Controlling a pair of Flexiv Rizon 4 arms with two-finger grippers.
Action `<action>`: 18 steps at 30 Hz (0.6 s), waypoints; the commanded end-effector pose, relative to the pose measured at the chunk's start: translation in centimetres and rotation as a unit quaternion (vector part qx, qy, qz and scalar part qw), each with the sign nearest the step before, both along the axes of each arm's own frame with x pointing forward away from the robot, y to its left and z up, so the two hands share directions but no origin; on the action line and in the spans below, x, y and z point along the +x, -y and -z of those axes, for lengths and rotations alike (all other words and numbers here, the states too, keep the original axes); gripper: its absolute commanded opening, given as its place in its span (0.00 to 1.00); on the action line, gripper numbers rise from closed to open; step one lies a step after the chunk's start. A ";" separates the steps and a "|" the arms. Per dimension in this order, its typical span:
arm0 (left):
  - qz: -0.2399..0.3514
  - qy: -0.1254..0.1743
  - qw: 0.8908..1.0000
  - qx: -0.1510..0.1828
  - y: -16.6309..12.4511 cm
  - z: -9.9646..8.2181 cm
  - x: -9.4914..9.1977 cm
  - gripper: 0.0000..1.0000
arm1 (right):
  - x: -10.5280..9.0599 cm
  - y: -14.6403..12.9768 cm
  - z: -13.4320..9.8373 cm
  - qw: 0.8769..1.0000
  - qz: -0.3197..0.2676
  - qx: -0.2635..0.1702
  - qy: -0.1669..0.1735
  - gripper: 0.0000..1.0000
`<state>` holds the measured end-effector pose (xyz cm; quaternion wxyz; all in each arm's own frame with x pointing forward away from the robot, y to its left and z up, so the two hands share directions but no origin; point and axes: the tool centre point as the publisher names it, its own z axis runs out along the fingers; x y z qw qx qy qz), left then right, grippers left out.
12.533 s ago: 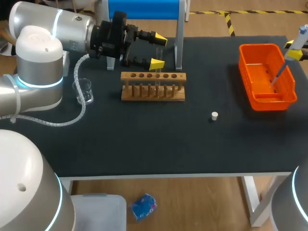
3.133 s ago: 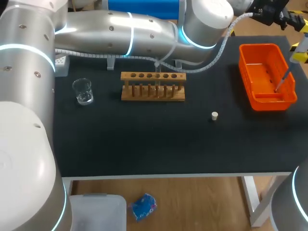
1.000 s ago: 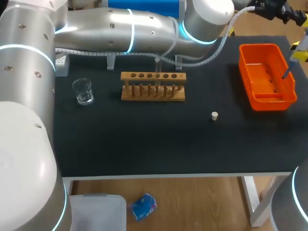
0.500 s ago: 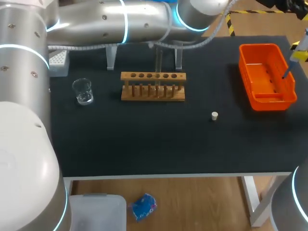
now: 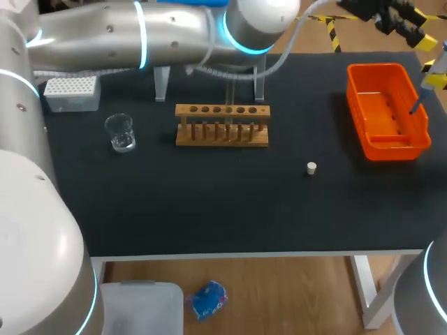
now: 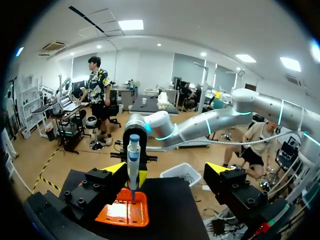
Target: Invert the test tube, pick up the pipette, mount the tip to pipette, aspirate from beaker and dispense into the tube, eject the tip, return the pipette, and cap with the stopper.
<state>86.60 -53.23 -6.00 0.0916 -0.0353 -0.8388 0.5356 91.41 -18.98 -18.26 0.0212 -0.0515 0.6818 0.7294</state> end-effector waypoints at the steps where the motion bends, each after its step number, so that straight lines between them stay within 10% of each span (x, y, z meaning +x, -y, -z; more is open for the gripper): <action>1: -0.044 -0.003 0.998 -0.048 -2.6 2.0 -2.9 1.00 | 0.0 0.1 -0.1 1.000 -0.001 -0.001 0.000 0.00; 18: -0.051 -0.010 0.997 -0.050 -2.8 2.4 -3.2 1.00 | 0.0 0.1 -0.1 1.000 -0.001 -0.001 0.000 0.00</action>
